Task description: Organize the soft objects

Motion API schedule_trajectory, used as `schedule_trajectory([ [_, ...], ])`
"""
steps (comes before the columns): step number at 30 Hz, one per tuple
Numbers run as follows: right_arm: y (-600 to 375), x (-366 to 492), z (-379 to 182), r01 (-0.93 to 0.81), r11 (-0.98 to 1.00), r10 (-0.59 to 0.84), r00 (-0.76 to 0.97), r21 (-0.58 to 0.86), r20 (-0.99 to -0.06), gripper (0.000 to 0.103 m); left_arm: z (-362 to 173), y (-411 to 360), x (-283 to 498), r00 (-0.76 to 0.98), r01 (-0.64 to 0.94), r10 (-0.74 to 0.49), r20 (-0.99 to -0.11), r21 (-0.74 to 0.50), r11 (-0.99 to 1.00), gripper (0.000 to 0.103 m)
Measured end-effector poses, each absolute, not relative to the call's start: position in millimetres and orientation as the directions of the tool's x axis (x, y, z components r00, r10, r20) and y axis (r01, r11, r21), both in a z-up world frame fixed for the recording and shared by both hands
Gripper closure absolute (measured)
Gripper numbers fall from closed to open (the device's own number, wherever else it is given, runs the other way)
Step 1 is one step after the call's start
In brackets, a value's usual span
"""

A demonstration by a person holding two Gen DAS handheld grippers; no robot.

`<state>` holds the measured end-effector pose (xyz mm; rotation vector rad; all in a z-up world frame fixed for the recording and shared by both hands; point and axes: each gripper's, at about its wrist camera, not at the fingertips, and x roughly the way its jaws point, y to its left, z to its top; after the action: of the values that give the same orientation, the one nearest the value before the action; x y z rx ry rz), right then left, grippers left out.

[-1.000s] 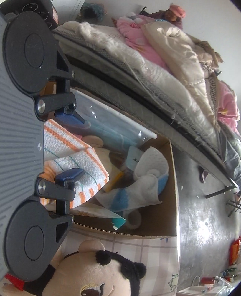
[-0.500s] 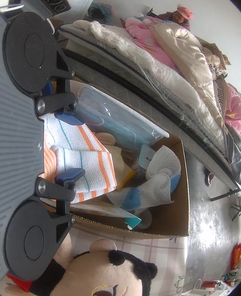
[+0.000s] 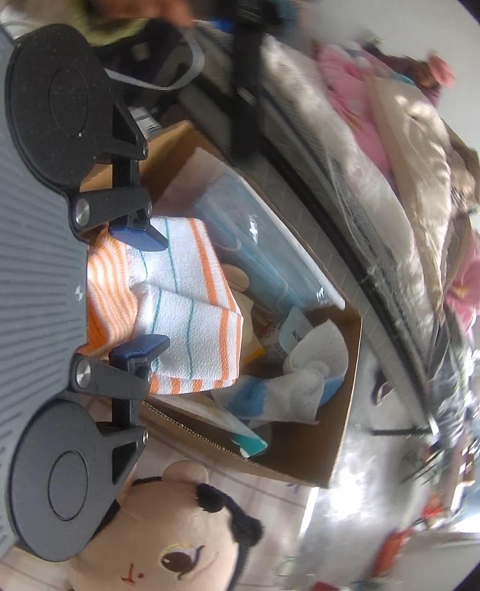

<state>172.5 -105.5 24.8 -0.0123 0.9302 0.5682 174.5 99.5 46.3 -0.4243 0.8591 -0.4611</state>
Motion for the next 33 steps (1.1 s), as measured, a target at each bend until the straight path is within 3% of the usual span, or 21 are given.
schedule_trajectory([
  [4, -101, 159, 22, -0.510, 0.846, 0.437, 0.493, 0.158, -0.753, 0.050, 34, 68, 220, 0.474, 0.218, -0.533, -0.701, -0.493, 0.842, 0.035],
  [9, -99, 152, 19, -0.548, 0.829, 0.439, 0.515, 0.111, -0.737, 0.050, 8, 45, 261, 0.350, 0.214, -0.523, -0.777, -0.477, 0.852, 0.030],
  [15, -105, 149, 17, -0.563, 0.817, 0.471, 0.526, 0.125, -0.708, 0.050, -12, 32, 275, 0.235, 0.241, -0.580, -0.780, -0.531, 0.812, 0.030],
  [17, -107, 148, 17, -0.562, 0.817, 0.478, 0.534, 0.129, -0.697, 0.050, -12, 28, 270, 0.230, 0.274, -0.580, -0.782, -0.519, 0.809, 0.034],
  [19, -108, 146, 16, -0.558, 0.820, 0.479, 0.546, 0.129, -0.687, 0.050, -10, 26, 265, 0.249, 0.293, -0.550, -0.797, -0.479, 0.827, 0.052],
  [25, -113, 134, 13, -0.539, 0.831, 0.486, 0.585, 0.137, -0.650, 0.050, 3, 29, 249, 0.307, 0.334, -0.525, -0.794, -0.426, 0.841, 0.084],
  [33, -125, 104, 26, -0.477, 0.873, 0.445, 0.699, 0.098, -0.561, 0.050, 36, 25, 233, 0.491, 0.318, -0.451, -0.746, -0.328, 0.890, 0.095],
])
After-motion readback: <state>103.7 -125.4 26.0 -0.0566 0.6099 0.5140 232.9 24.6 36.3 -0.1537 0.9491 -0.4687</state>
